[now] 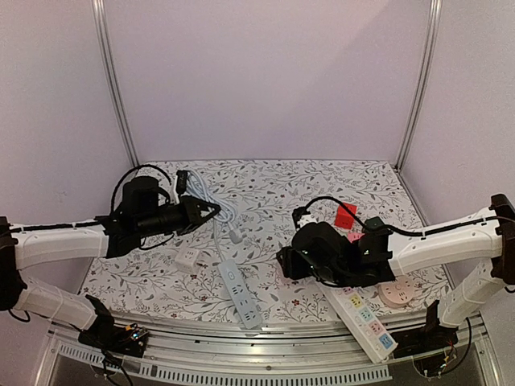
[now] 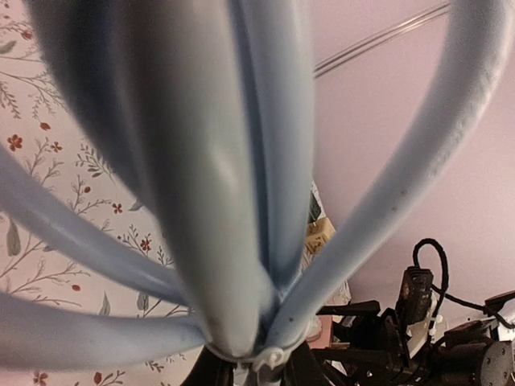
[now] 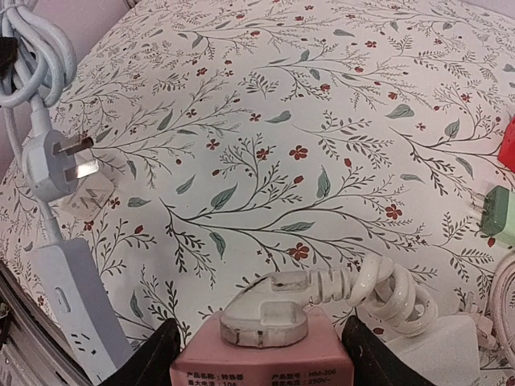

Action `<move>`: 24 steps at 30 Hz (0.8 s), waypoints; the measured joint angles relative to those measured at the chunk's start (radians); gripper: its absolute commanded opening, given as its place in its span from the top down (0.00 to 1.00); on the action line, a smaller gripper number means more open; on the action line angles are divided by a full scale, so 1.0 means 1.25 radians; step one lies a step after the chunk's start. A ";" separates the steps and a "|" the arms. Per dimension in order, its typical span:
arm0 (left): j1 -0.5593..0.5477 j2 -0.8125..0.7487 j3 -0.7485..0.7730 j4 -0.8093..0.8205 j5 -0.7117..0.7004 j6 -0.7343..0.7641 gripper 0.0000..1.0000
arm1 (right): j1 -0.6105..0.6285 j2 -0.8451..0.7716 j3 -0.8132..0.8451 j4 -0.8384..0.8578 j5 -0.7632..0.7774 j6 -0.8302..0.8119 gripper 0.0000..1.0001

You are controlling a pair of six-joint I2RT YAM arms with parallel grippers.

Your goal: Pull the plug off the socket

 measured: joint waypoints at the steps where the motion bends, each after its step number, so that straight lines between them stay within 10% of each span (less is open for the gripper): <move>1: 0.015 -0.003 0.013 -0.009 0.002 0.007 1.00 | -0.001 -0.006 0.000 -0.002 0.002 0.001 0.87; 24: 0.333 0.198 0.078 -0.027 0.085 0.048 0.95 | -0.003 0.033 0.064 -0.034 -0.015 0.001 0.87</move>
